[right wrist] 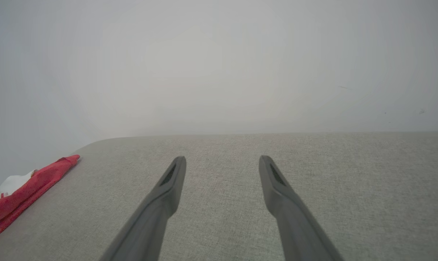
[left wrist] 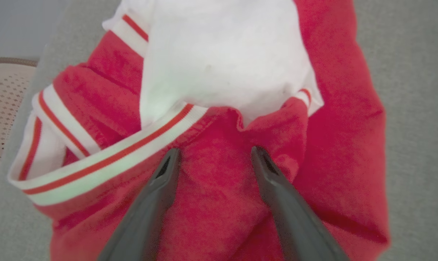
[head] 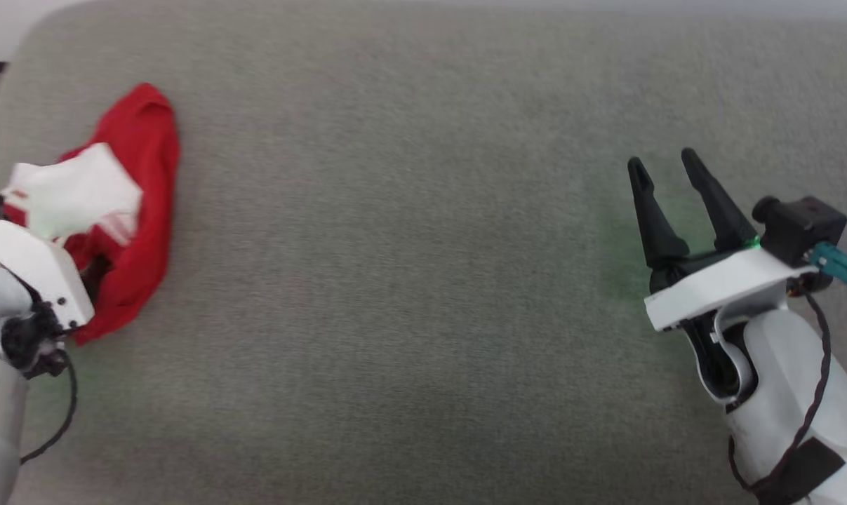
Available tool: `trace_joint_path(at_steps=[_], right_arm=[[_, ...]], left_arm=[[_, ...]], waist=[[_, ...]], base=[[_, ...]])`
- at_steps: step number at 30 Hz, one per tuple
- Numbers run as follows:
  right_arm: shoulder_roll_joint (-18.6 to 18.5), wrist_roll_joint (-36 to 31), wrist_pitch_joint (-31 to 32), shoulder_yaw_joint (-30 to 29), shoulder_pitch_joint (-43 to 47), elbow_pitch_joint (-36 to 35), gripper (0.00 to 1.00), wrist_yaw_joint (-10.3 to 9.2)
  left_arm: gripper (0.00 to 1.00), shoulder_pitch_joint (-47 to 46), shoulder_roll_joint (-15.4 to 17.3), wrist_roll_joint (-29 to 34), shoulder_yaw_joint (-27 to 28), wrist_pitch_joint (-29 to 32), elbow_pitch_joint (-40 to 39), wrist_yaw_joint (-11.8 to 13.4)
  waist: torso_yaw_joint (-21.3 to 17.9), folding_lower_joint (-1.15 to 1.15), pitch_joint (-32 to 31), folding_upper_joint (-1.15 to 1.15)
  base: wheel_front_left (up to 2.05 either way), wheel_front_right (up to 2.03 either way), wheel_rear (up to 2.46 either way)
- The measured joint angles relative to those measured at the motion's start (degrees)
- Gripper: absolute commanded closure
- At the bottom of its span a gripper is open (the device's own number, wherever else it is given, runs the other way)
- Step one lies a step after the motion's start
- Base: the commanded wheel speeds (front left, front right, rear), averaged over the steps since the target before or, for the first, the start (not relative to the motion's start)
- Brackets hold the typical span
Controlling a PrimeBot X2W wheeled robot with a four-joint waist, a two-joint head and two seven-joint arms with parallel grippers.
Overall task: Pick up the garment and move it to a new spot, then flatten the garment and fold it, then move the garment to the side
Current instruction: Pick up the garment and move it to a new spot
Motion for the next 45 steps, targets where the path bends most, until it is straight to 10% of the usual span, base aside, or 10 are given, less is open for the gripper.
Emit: trace_joint_path(at_steps=[7,9,13,28,45], right_arm=[[0.14,0.03,0.00,0.74,-2.50,-2.26,0.00,0.00],[0.13,-0.05,0.00,0.83,-3.08,-3.00,0.00,0.00],[-0.01,-0.43,0.00,1.27,-3.43,-4.33,0.00,0.00],[0.71,-0.70,0.00,1.21,-0.80,-4.83,0.00,-0.01],[4.31,0.27,0.00,-3.00,4.47,-6.23,0.00,0.00]], left_arm=[[0.00,-3.62,1.55,-4.05,1.10,6.36,4.49,0.10],[0.55,-4.31,2.03,-4.76,0.92,8.04,4.55,0.30],[1.00,-4.47,3.43,-6.71,0.74,9.59,4.04,0.37],[1.00,-2.59,1.74,-8.86,-2.76,-5.27,1.27,0.08],[1.00,-3.39,1.00,-15.49,-15.36,-9.15,-25.39,0.08]], waist=[[-3.50,0.00,4.96,0.00],[-4.23,0.00,6.22,0.01],[-5.30,0.00,7.77,0.01],[-3.65,0.00,-0.25,0.00],[-9.43,0.00,-7.10,0.00]], base=[[0.00,0.00,0.00],[0.00,0.00,0.00],[0.00,0.00,0.00],[0.00,0.00,0.00],[0.00,0.00,0.00]])
